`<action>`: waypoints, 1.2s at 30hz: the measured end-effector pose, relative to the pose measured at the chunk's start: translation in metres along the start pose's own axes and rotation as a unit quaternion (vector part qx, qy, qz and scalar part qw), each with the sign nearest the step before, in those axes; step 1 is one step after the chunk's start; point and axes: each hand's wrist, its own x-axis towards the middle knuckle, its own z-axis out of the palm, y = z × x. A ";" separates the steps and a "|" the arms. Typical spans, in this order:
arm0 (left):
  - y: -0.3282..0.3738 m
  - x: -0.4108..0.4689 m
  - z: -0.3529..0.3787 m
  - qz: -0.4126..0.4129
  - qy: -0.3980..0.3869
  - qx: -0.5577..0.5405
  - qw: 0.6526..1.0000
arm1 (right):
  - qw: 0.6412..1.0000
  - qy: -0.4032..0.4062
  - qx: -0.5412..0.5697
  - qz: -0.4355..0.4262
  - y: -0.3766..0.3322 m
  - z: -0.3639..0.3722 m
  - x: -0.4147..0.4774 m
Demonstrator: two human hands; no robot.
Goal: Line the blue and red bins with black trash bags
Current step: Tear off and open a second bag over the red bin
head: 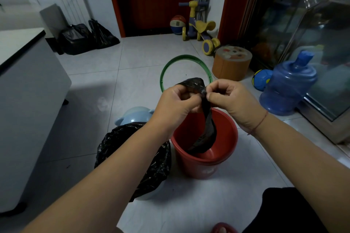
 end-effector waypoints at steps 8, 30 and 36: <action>0.001 0.000 -0.004 0.011 -0.004 0.016 1.000 | 0.995 -0.010 0.072 0.065 0.001 0.002 -0.002; -0.005 0.006 -0.008 -0.011 -0.032 0.043 0.999 | 0.995 -0.008 0.075 0.064 -0.006 0.003 -0.002; -0.005 0.003 -0.009 -0.005 -0.040 0.072 0.997 | 0.992 -0.007 -0.124 -0.029 -0.011 0.000 -0.004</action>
